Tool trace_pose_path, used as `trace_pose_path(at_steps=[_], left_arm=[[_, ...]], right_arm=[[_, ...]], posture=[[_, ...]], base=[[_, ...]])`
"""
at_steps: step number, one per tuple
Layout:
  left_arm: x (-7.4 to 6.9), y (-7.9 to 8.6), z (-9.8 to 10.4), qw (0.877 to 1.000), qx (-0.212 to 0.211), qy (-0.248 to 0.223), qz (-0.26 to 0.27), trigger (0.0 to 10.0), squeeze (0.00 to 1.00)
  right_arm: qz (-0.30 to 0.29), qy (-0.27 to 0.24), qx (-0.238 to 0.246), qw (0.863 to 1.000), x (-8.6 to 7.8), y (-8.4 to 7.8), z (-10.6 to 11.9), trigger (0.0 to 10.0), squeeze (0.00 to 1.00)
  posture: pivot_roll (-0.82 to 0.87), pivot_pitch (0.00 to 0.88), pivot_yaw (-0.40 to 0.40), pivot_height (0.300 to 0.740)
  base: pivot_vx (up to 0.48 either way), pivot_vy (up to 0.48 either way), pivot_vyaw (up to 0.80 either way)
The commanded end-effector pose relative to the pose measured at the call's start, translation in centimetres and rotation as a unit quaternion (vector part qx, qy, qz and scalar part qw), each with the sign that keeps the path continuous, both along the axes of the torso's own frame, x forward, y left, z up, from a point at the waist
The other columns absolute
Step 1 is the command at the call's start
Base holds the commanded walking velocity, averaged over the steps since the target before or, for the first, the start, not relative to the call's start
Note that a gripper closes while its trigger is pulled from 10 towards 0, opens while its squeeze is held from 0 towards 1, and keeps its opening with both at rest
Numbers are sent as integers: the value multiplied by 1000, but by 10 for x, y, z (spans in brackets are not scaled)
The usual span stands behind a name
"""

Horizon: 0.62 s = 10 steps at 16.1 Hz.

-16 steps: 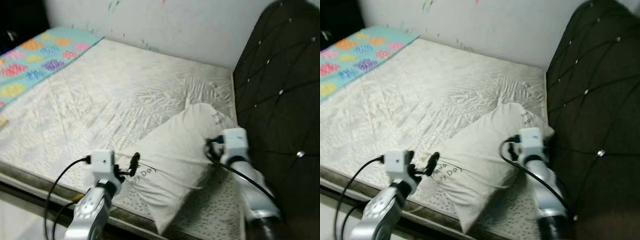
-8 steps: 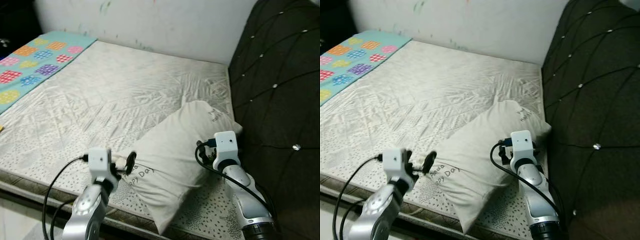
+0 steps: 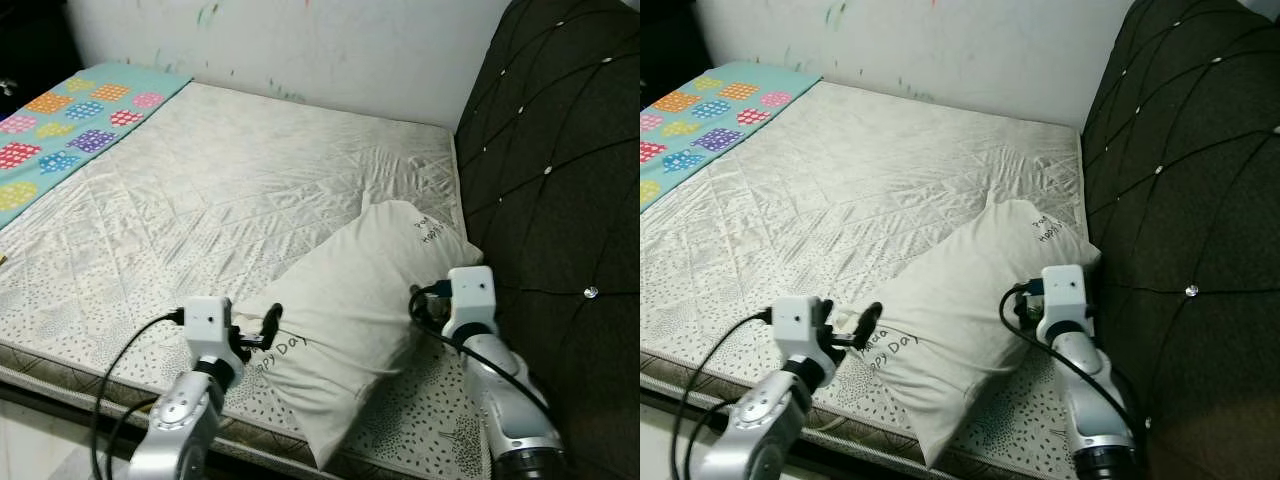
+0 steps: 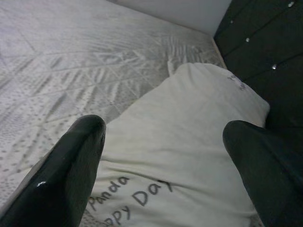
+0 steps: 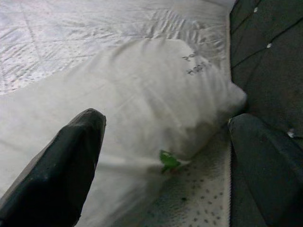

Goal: Clean up the room

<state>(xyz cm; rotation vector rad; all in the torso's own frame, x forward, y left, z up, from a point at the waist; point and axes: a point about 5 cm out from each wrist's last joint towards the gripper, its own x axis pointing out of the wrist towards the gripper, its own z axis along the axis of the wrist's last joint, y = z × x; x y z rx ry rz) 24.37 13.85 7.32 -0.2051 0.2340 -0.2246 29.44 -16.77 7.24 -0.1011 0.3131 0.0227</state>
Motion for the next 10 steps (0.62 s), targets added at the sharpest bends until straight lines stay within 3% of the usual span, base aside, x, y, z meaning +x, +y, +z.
trace_pose_path(at_steps=[1,3,6,10], left_arm=[[-3,2,-1,1000,3,6,0,10000,0],[-5,1,-1,1000,-3,16,-12,10000,0],[-13,-11,1,997,-18,15,-79,10000,0],[-14,-10,2,997,-8,12,-78,10000,0]], right_arm=[[10,2,-1,1000,4,7,1,10000,0],[12,4,-3,1000,3,12,2,10000,0],[-2,-11,-18,1000,1,4,4,10000,0],[-16,-6,-23,1000,-2,-4,0,10000,0]], posture=[[-81,0,-57,740],[-70,0,-52,740],[-78,0,-54,740],[-78,0,-50,740]], base=[[0,0,0],[0,0,0],[0,0,0],[0,0,0]])
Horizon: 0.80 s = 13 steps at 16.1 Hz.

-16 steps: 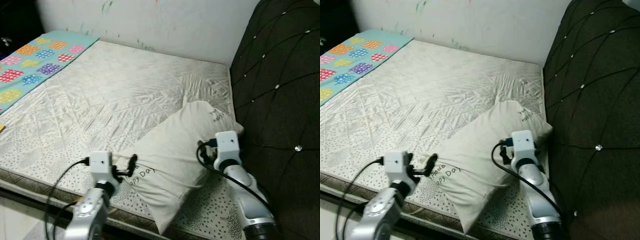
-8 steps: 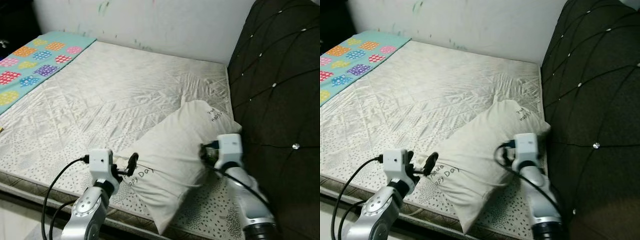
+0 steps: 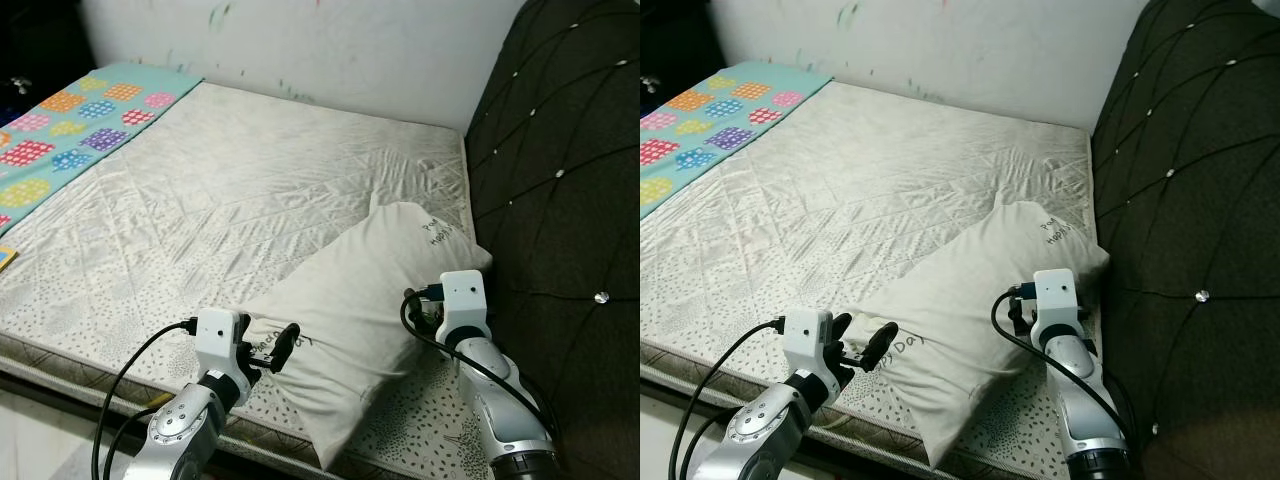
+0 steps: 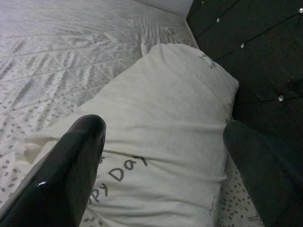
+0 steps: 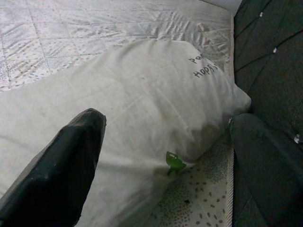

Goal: Clean up the room

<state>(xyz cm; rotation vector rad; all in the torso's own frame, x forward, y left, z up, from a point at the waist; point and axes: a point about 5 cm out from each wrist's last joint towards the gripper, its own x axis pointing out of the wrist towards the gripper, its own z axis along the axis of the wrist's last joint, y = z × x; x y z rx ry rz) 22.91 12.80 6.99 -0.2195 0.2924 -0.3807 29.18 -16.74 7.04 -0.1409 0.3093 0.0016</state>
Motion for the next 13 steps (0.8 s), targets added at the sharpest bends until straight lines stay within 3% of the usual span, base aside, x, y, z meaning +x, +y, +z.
trace_pose_path(at_steps=[1,4,6,7,10,13], left_arm=[[3,1,7,1000,7,-15,4,10000,0],[7,6,12,999,14,-37,30,10000,0],[12,27,19,990,26,-66,122,10000,0],[11,31,21,988,32,-72,135,10000,0],[-6,59,22,974,63,-79,202,10000,0],[-18,76,21,962,83,-76,247,10000,0]], right_arm=[[-9,-6,0,1000,3,-2,3,10000,0],[-8,-16,11,1000,4,0,5,10000,0],[13,-56,61,997,2,5,15,10000,0],[20,-65,65,996,2,5,18,10000,0],[7,-88,-19,996,-2,-13,22,10000,0],[-34,-81,-42,995,2,-36,18,10000,0]], posture=[[-80,0,-47,740],[-82,0,-45,740],[-81,0,-47,740],[-81,0,-47,740],[-69,0,-51,740],[-52,0,-55,740]], base=[[0,0,0],[0,0,0],[0,0,0],[0,0,0],[0,0,0],[0,0,0]])
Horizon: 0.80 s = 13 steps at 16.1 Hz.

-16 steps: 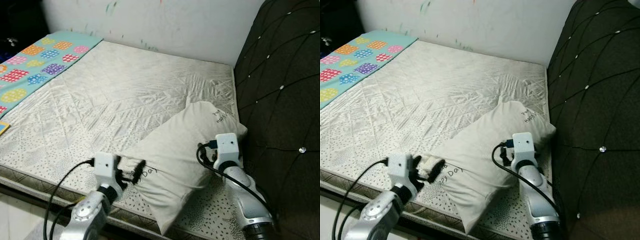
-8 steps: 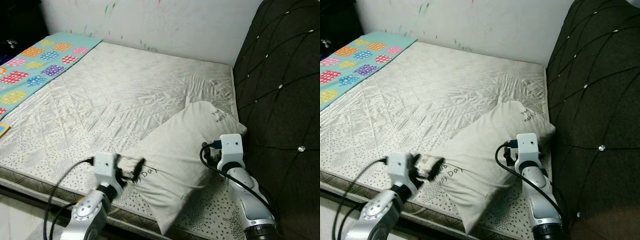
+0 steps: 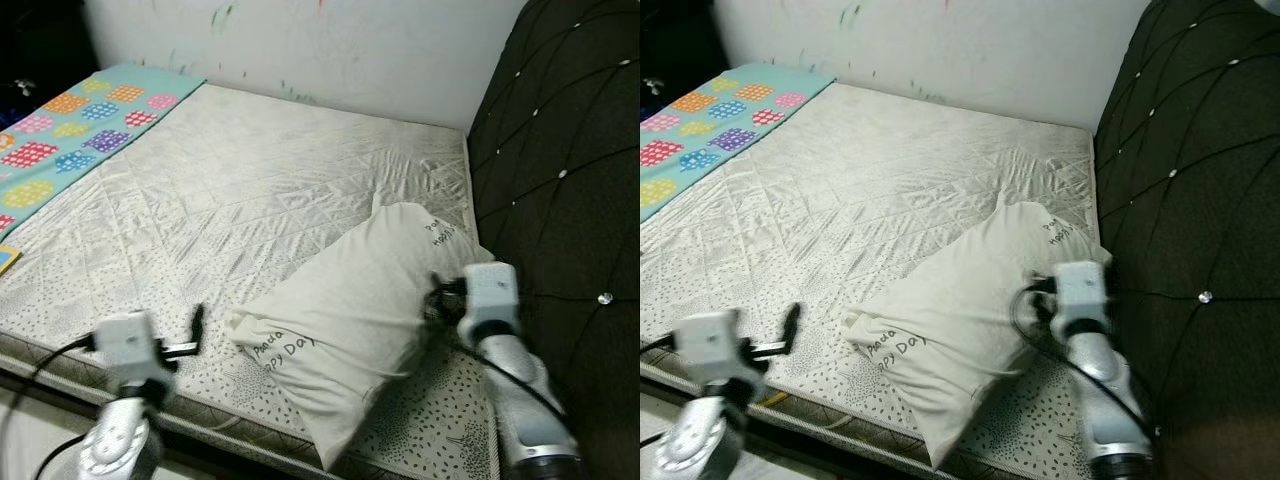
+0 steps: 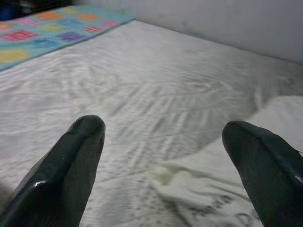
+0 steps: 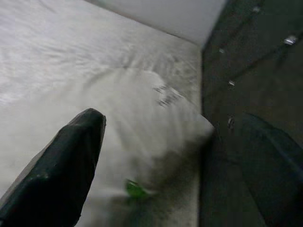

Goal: Clean up the room

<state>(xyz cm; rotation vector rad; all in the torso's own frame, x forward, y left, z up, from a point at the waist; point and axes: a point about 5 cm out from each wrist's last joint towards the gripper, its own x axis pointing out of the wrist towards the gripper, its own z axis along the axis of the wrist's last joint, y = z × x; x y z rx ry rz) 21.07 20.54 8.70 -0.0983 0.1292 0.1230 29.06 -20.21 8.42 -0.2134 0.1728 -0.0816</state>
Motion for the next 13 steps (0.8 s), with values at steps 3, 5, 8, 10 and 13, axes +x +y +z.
trace_pose_path(at_steps=[3,5,8,10,13], left_arm=[[0,-4,3,1000,5,-9,1,10000,0],[1,-5,3,1000,5,-8,-2,10000,0],[4,-7,3,1000,6,-10,-10,10000,0],[6,-7,4,1000,5,-11,-12,10000,0],[7,-10,5,1000,-1,-14,-15,10000,0]], right_arm=[[-3,-18,-8,1000,6,-1,7,10000,0],[-11,-17,-2,1000,5,-3,5,10000,0],[-16,-17,4,1000,6,-3,4,10000,0],[-16,-17,7,1000,6,-3,4,10000,0],[-14,-17,6,1000,6,-2,3,10000,0]], posture=[[-51,0,-57,740],[-53,0,-55,740],[-56,0,-51,740],[-57,0,-49,740],[-54,0,-52,740]], base=[[0,0,0],[0,0,0],[0,0,-642],[0,0,-800],[0,0,-800]])
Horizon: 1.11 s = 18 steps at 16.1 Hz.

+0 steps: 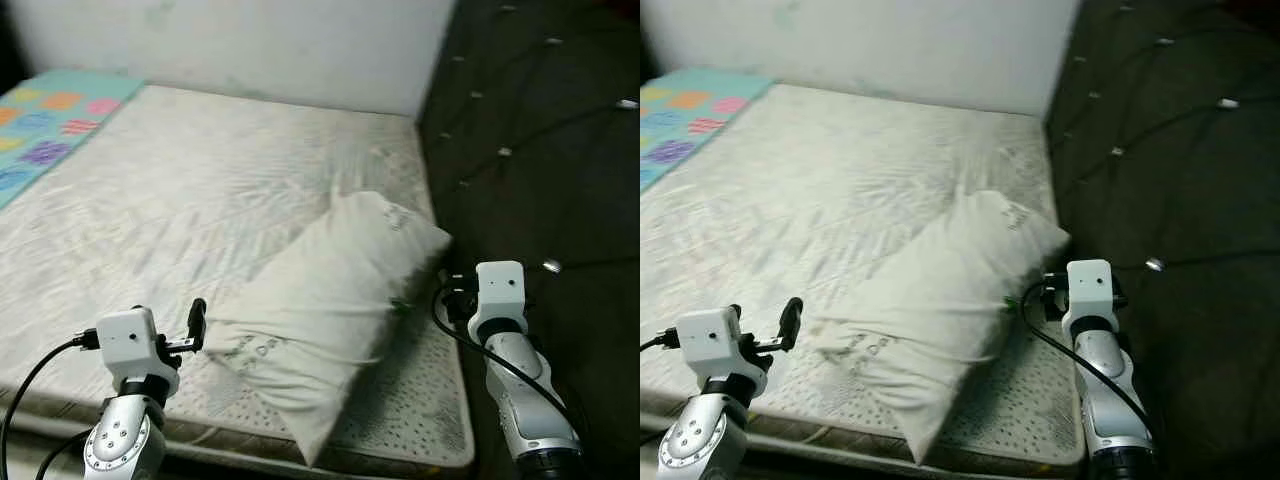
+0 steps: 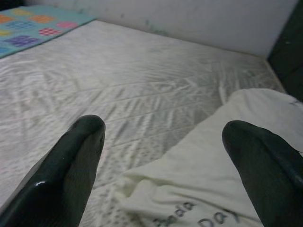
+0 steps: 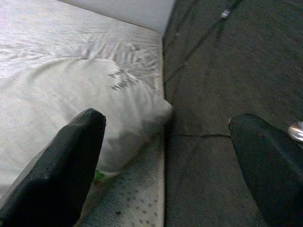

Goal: Clean up the room

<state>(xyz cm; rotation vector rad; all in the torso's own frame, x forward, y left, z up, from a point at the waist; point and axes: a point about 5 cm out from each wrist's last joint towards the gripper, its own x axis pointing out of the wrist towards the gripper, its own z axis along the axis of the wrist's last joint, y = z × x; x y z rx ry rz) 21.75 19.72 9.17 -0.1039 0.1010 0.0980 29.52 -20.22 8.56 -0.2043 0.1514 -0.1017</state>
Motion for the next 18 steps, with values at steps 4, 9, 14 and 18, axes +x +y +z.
trace_pose_path(at_steps=[4,9,14,18], left_arm=[[3,-5,1,1000,-6,-1,-8,10000,0],[5,-10,-1,1000,-9,0,-14,10000,0],[-1,-10,2,999,-14,-13,31,10000,0],[-11,-9,0,997,-21,-21,75,10000,0]], right_arm=[[-2,-8,1,1000,4,-2,4,10000,0],[36,-14,27,999,6,14,5,10000,0],[108,3,29,994,19,41,3,10000,0],[161,11,22,987,31,60,7,10000,0]], posture=[[-54,0,-59,740],[-46,0,-62,740],[43,0,-186,740],[94,0,-273,740]], base=[[0,0,-800],[0,0,0],[0,0,0],[0,0,0]])
